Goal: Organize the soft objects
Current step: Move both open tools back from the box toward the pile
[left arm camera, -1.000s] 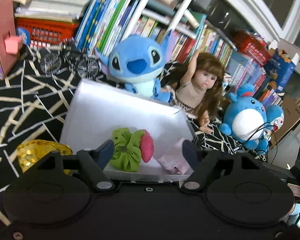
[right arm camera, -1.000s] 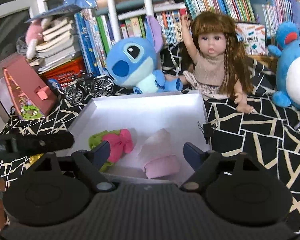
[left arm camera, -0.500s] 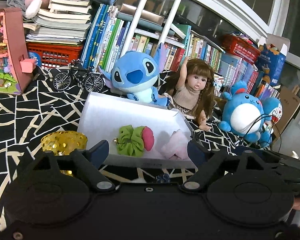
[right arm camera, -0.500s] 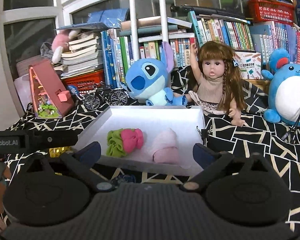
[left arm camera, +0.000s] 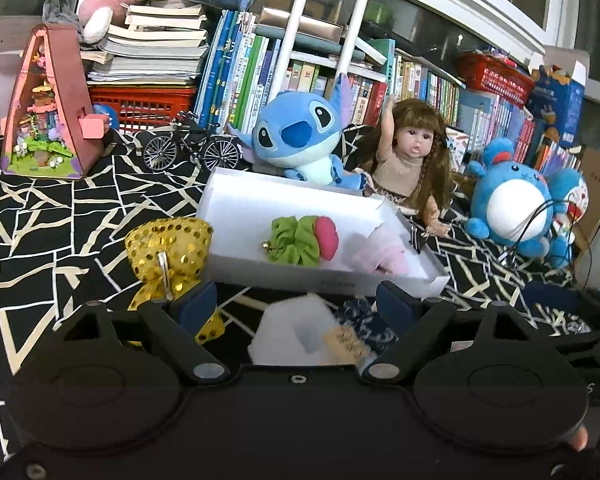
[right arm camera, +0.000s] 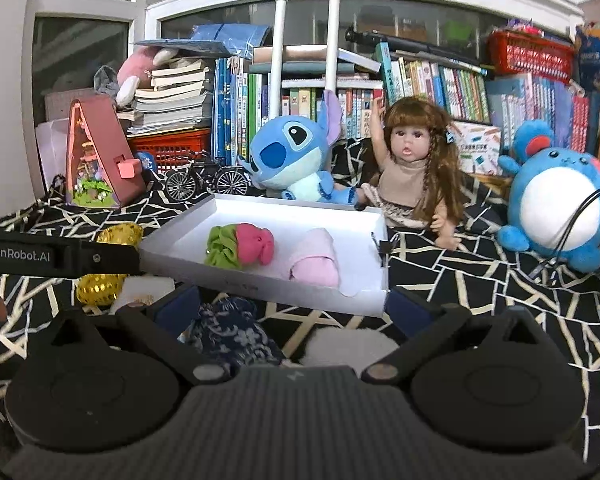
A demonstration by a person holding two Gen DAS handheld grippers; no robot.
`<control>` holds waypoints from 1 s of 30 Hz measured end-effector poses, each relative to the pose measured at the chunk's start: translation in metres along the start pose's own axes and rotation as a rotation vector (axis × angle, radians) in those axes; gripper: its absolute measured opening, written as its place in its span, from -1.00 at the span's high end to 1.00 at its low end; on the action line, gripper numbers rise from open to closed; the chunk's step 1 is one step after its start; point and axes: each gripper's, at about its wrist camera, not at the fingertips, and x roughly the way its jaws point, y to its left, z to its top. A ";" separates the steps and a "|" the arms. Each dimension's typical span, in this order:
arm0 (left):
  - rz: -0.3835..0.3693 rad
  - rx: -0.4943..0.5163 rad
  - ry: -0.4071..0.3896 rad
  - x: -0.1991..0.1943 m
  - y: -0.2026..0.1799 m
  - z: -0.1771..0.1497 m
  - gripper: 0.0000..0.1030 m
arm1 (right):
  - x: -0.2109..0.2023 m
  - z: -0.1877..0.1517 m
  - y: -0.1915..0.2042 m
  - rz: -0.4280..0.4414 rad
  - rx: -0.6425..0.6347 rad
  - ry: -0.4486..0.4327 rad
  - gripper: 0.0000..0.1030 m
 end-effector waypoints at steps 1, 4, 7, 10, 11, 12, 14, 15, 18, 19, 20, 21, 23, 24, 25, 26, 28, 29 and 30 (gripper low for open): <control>0.003 0.008 0.001 -0.001 -0.001 -0.003 -0.68 | -0.002 -0.003 0.001 -0.005 -0.006 -0.005 -1.00; 0.013 0.019 0.005 -0.003 -0.002 -0.011 -0.68 | -0.006 -0.010 0.001 -0.004 0.006 -0.004 -1.00; 0.015 0.031 0.004 -0.007 -0.004 -0.016 -0.68 | -0.009 -0.017 -0.001 0.002 0.035 -0.004 -1.00; 0.019 0.049 0.001 -0.010 -0.006 -0.020 -0.70 | -0.012 -0.022 -0.002 -0.005 0.044 -0.004 -1.00; 0.021 0.055 0.001 -0.011 -0.007 -0.022 -0.70 | -0.012 -0.024 -0.002 -0.008 0.044 -0.005 -1.00; 0.023 0.059 0.000 -0.011 -0.007 -0.023 -0.70 | -0.013 -0.026 -0.002 -0.011 0.043 -0.005 -1.00; 0.025 0.066 0.000 -0.013 -0.008 -0.027 -0.70 | -0.015 -0.029 -0.002 -0.016 0.042 -0.005 -1.00; 0.025 0.068 0.000 -0.013 -0.008 -0.029 -0.70 | -0.016 -0.031 -0.002 -0.018 0.041 -0.006 -1.00; 0.024 0.070 0.002 -0.015 -0.009 -0.033 -0.70 | -0.018 -0.035 0.000 -0.025 0.036 -0.005 -1.00; 0.024 0.070 0.003 -0.015 -0.009 -0.034 -0.70 | -0.018 -0.037 0.000 -0.030 0.032 -0.005 -1.00; 0.023 0.070 0.003 -0.016 -0.009 -0.036 -0.70 | -0.018 -0.038 0.001 -0.032 0.031 -0.006 -1.00; 0.024 0.070 0.002 -0.016 -0.009 -0.037 -0.70 | -0.019 -0.040 0.001 -0.033 0.030 -0.007 -1.00; 0.027 0.073 -0.006 -0.017 -0.009 -0.038 -0.70 | -0.021 -0.042 0.002 -0.033 0.033 -0.009 -1.00; 0.028 0.077 -0.012 -0.018 -0.009 -0.040 -0.70 | -0.022 -0.044 0.002 -0.034 0.034 -0.011 -1.00; 0.028 0.081 -0.020 -0.020 -0.009 -0.042 -0.71 | -0.022 -0.045 0.002 -0.034 0.035 -0.012 -1.00; 0.027 0.085 -0.026 -0.021 -0.009 -0.044 -0.72 | -0.023 -0.047 0.002 -0.036 0.036 -0.013 -1.00; 0.022 0.094 -0.038 -0.025 -0.010 -0.048 -0.73 | -0.025 -0.049 0.001 -0.037 0.039 -0.015 -1.00; 0.018 0.095 -0.042 -0.027 -0.010 -0.050 -0.74 | -0.026 -0.051 0.002 -0.037 0.039 -0.015 -1.00; 0.012 0.094 -0.046 -0.028 -0.010 -0.053 -0.74 | -0.027 -0.052 0.002 -0.037 0.039 -0.016 -1.00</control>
